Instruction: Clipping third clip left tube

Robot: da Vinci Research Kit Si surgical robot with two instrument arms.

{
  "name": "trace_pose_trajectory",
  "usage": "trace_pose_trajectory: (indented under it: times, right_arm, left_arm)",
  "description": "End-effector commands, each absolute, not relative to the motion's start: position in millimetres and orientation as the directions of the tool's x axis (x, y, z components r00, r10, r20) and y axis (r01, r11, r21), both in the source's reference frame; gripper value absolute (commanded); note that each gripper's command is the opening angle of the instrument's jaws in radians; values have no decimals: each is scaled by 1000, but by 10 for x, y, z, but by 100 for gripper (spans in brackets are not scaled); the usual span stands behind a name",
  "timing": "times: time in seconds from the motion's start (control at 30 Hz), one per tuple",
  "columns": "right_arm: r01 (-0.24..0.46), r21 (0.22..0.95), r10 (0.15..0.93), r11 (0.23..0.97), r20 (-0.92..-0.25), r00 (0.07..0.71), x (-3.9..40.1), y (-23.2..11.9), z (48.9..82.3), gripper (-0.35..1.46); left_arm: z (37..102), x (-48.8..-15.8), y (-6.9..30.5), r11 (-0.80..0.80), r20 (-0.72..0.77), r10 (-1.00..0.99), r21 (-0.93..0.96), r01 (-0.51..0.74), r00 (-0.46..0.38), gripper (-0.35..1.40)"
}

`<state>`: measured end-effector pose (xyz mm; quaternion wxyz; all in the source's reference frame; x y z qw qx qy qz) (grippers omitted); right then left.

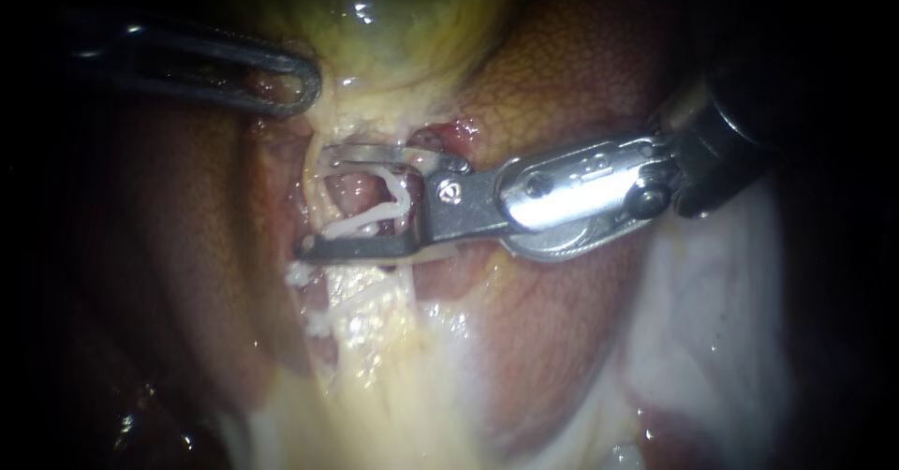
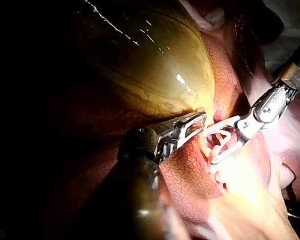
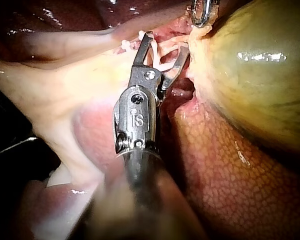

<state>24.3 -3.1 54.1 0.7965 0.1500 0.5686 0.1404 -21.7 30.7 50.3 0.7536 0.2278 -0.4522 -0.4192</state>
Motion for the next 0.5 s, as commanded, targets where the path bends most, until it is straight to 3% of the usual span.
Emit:
trace_pose_trajectory:
  times: [0.03,0.5]
  right_arm:
    - [-48,400,394,915,-864,312,241,-31,538,45]
    - [-8,463,447,887,-853,270,187,-12,482,46]
  left_arm:
    - [504,-216,307,545,491,-838,723,426,240,-35]
    - [510,-207,313,546,492,-837,720,429,239,-35]
